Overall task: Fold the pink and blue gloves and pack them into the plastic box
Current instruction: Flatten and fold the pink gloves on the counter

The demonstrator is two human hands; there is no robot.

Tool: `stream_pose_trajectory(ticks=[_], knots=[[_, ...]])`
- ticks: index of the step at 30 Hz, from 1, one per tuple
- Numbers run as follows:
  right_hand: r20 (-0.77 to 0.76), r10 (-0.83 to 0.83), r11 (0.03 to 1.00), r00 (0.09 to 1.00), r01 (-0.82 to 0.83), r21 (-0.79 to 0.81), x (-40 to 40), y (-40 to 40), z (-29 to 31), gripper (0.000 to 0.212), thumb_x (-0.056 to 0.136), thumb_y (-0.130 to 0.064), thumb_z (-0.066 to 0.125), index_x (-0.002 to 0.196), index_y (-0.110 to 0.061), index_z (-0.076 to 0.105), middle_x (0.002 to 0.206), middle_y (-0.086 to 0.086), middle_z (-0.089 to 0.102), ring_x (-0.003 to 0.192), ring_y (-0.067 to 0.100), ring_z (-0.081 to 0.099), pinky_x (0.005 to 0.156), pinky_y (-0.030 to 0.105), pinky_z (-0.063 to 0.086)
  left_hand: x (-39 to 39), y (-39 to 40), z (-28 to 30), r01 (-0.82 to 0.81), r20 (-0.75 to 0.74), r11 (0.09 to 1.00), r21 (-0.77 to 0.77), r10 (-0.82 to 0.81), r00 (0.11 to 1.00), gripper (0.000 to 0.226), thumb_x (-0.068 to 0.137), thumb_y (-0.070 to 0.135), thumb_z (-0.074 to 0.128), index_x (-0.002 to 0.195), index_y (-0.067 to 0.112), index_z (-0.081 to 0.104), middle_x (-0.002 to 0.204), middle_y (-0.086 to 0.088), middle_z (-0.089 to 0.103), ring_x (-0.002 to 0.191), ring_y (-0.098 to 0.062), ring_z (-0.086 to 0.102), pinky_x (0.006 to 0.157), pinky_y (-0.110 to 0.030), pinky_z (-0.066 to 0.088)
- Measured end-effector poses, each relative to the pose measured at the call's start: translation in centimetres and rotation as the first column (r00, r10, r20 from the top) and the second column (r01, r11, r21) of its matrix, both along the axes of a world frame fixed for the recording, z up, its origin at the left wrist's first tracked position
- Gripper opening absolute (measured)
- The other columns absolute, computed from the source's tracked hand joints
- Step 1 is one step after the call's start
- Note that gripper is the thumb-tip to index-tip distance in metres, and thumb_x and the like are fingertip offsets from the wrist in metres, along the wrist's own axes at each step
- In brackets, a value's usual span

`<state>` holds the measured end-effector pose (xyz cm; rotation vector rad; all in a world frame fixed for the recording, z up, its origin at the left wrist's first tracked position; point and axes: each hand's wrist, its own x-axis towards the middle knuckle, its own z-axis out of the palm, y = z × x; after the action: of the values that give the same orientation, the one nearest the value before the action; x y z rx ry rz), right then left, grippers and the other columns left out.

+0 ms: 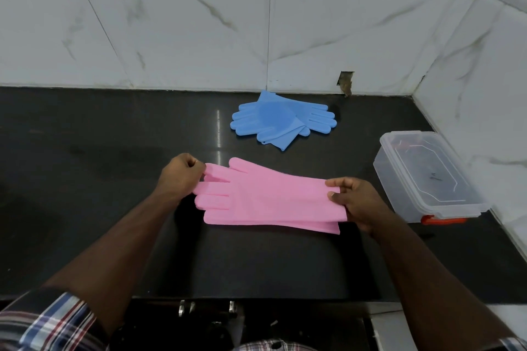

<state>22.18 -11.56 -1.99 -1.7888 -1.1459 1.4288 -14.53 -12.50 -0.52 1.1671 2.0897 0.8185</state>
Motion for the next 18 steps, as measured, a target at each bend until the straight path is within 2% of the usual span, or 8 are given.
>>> stream_pose_trajectory(ticks=[2,5,6,8,11,13,16,18], knots=[[0.271,0.084,0.992,0.959,-0.107,0.072,-0.2,-0.1,-0.4,0.019,0.088,-0.007,0.070,0.103,-0.019,0.071,0.098,0.003,0.063,0.095,0.024,0.064,0.075,0.038,0.058,-0.2,0.0,-0.3,0.038,-0.034,0.998,-0.051,-0.040,0.999,0.014,0.090,0.023,0.056,0.083,0.015,0.066,0.084,-0.006,0.073,0.070,-0.024,0.064,0.073,-0.043,0.058],[0.450,0.125,0.973,0.884,-0.198,0.119,-0.4,-0.3,-0.1,0.020,0.089,-0.018,0.071,0.109,-0.018,0.070,0.090,-0.004,0.058,0.088,0.015,0.057,0.071,0.026,0.049,-0.6,-0.3,-0.7,0.056,-0.013,0.995,-0.081,-0.057,0.998,0.016,0.092,0.025,0.059,0.085,0.014,0.068,0.085,-0.010,0.071,0.070,-0.024,0.063,0.073,-0.043,0.059],[0.477,0.128,0.971,0.870,-0.208,0.120,-0.5,-0.2,-0.1,0.021,0.089,-0.019,0.071,0.110,-0.018,0.070,0.085,-0.007,0.055,0.084,0.013,0.055,0.070,0.026,0.049,-0.7,-0.3,-0.8,0.053,-0.006,0.995,-0.083,-0.054,0.999,0.018,0.093,0.028,0.061,0.085,0.014,0.068,0.085,-0.010,0.071,0.072,-0.025,0.064,0.075,-0.045,0.059],[0.529,0.137,0.969,0.838,-0.223,0.103,-0.5,-0.1,0.0,0.028,0.088,-0.021,0.071,0.116,-0.018,0.067,0.084,-0.006,0.055,0.082,0.013,0.057,0.079,0.034,0.055,-0.8,-0.4,-0.9,0.057,-0.004,0.994,-0.094,-0.057,0.998,0.022,0.093,0.033,0.063,0.084,0.014,0.069,0.085,-0.010,0.071,0.073,-0.025,0.064,0.078,-0.045,0.059],[0.620,0.143,0.963,0.771,-0.253,0.093,-0.8,0.0,0.3,0.048,0.089,-0.023,0.070,0.135,-0.017,0.056,0.111,0.003,0.065,0.105,0.021,0.062,0.095,0.037,0.051,-0.8,-0.4,-1.2,0.086,-0.034,0.989,-0.120,-0.090,0.995,0.024,0.094,0.038,0.063,0.086,0.017,0.071,0.087,-0.005,0.070,0.079,-0.023,0.064,0.080,-0.043,0.057],[0.633,0.143,0.962,0.761,-0.258,0.093,-1.0,0.3,0.5,0.059,0.089,-0.023,0.069,0.143,-0.014,0.047,0.128,0.007,0.062,0.117,0.023,0.059,0.100,0.037,0.046,-0.6,-0.4,-1.3,0.124,-0.076,0.983,-0.136,-0.135,0.988,0.023,0.094,0.040,0.063,0.090,0.018,0.071,0.090,-0.002,0.070,0.085,-0.021,0.065,0.082,-0.040,0.055],[0.677,0.169,0.966,0.717,-0.255,0.029,-1.4,0.9,0.8,0.059,0.089,-0.027,0.068,0.143,-0.011,0.047,0.133,0.009,0.060,0.121,0.027,0.057,0.102,0.038,0.045,-0.5,-0.2,-1.6,0.154,-0.139,0.975,-0.158,-0.176,0.975,0.022,0.094,0.039,0.063,0.098,0.018,0.071,0.095,0.000,0.071,0.091,-0.020,0.064,0.083,-0.036,0.052],[0.691,0.186,0.965,0.698,-0.263,0.006,-1.6,1.2,0.9,0.051,0.089,-0.028,0.069,0.134,-0.010,0.055,0.128,0.010,0.062,0.115,0.027,0.060,0.096,0.037,0.047,-0.5,-0.4,-1.6,0.152,-0.179,0.975,-0.161,-0.181,0.967,0.023,0.093,0.039,0.062,0.102,0.019,0.069,0.103,-0.002,0.071,0.094,-0.020,0.064,0.083,-0.036,0.051]])
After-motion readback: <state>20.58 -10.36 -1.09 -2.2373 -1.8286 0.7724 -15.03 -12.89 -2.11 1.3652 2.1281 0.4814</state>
